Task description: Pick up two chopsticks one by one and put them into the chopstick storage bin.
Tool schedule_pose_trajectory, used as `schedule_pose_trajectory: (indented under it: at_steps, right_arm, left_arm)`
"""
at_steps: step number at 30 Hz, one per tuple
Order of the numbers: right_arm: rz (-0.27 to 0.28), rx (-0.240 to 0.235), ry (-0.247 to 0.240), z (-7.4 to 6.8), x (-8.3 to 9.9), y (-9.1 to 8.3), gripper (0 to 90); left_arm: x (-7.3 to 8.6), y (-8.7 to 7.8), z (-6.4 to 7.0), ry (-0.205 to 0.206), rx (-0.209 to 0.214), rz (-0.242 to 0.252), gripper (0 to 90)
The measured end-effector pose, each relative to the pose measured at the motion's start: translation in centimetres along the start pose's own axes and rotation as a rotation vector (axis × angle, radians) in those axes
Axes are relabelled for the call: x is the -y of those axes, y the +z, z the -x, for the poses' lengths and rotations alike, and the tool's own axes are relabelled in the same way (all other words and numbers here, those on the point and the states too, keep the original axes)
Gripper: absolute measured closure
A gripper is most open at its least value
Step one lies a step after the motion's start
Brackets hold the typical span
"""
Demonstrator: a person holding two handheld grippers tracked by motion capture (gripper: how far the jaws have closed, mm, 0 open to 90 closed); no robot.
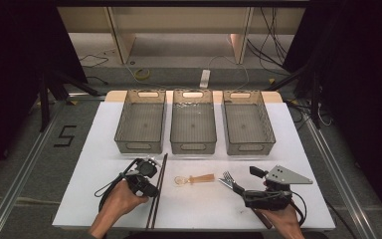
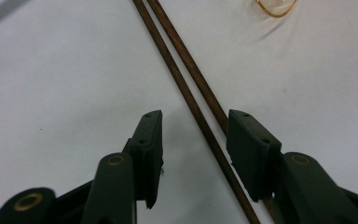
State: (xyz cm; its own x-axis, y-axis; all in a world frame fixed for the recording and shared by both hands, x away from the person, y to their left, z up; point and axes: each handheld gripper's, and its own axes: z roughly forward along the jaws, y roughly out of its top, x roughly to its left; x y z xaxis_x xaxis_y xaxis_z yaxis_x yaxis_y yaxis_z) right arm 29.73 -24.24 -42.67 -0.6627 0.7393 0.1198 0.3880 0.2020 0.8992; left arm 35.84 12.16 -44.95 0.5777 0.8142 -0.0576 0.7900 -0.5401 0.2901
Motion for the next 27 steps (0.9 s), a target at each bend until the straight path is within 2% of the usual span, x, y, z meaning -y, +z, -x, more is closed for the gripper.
schedule_pose_trajectory:
  at_steps: [12,27]
  right_arm:
    - [-0.012,-0.003,-0.003,0.0,0.0,0.1,17.5]
    - [-0.026,-0.009,-0.013,-0.1,0.1,0.2,18.1]
  left_arm:
    - [0.0,0.8,0.3,0.026,0.004,-0.04,61.2]
    - [0.3,1.2,0.2,0.057,-0.022,-0.072,71.4]
